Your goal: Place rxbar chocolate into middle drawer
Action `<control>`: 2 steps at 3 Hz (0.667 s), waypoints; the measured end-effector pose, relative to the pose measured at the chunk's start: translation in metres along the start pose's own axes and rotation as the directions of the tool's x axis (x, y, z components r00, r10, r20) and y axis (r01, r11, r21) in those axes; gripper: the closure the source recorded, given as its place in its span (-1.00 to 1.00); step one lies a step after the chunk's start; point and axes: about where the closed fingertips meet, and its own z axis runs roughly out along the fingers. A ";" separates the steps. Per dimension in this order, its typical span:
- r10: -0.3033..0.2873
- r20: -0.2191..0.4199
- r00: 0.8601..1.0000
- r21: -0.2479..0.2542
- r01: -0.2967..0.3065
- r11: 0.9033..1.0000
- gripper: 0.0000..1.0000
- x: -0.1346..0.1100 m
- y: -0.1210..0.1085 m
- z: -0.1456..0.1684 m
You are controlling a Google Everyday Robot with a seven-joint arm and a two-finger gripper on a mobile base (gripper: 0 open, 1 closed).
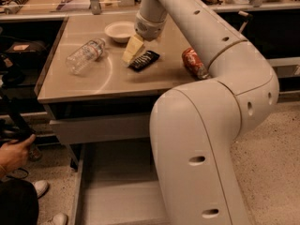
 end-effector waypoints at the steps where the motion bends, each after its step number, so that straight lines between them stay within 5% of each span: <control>1: -0.006 -0.005 1.000 -0.011 0.006 1.000 -1.00 -0.004 0.002 0.011; 2: -0.009 -0.018 1.000 -0.021 0.009 1.000 -1.00 -0.003 0.002 0.024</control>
Offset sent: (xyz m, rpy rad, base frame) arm -0.0014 0.0056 -0.0307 -0.0201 0.0535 0.0215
